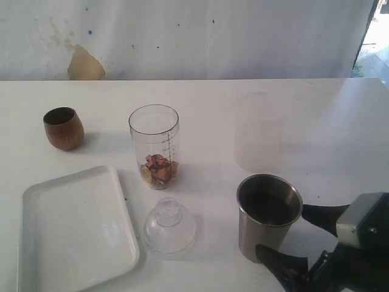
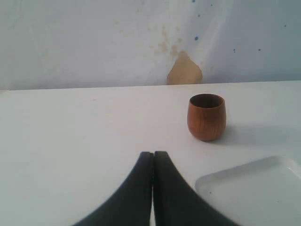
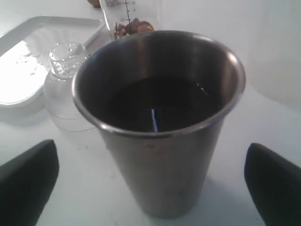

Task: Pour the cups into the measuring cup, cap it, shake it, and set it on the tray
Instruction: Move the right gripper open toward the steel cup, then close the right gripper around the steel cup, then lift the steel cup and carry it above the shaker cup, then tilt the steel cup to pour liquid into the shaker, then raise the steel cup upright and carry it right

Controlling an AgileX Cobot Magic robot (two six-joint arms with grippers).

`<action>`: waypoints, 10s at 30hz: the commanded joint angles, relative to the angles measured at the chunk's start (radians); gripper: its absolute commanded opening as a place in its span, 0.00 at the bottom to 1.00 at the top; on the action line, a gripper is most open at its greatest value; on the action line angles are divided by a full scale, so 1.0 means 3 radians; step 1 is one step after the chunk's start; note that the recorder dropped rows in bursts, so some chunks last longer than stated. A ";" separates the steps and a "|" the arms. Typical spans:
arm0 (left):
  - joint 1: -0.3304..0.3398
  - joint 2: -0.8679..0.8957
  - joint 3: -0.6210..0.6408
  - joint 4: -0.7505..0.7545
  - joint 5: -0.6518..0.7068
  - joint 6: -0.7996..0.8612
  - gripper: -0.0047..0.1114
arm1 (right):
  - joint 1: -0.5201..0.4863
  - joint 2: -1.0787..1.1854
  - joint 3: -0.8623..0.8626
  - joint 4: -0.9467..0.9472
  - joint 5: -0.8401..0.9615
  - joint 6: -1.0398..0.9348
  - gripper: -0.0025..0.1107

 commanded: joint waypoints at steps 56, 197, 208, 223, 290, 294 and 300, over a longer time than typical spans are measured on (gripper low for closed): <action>0.0005 -0.0015 0.0015 0.0006 -0.0018 -0.0005 0.05 | 0.0144 0.1453 -0.0902 -0.0201 -0.0388 -0.0559 0.14; 0.0005 -0.0015 0.0015 0.0006 -0.0018 -0.0005 0.05 | 0.1007 0.1539 -0.4405 -0.1055 0.1748 -0.0630 0.02; 0.0005 -0.0015 0.0015 0.0006 -0.0018 -0.0005 0.05 | 0.1007 0.1539 -0.4405 -0.1055 0.1740 -0.0863 0.02; 0.0005 -0.0015 0.0015 0.0006 -0.0018 -0.0005 0.05 | 0.1007 0.1539 -0.4405 -0.1028 0.1747 -0.1168 0.02; 0.0005 -0.0015 0.0015 0.0006 -0.0018 -0.0005 0.05 | 0.1007 0.1544 -0.4601 -0.1035 0.1938 -0.2306 0.02; 0.0005 -0.0015 0.0015 0.0006 -0.0018 -0.0005 0.05 | 0.1007 0.1544 -0.4601 -0.1035 0.1938 -0.2314 0.02; 0.0005 -0.0015 0.0015 0.0006 -0.0018 -0.0005 0.05 | 0.1007 0.1544 -0.4601 -0.1035 0.1938 -0.2380 0.02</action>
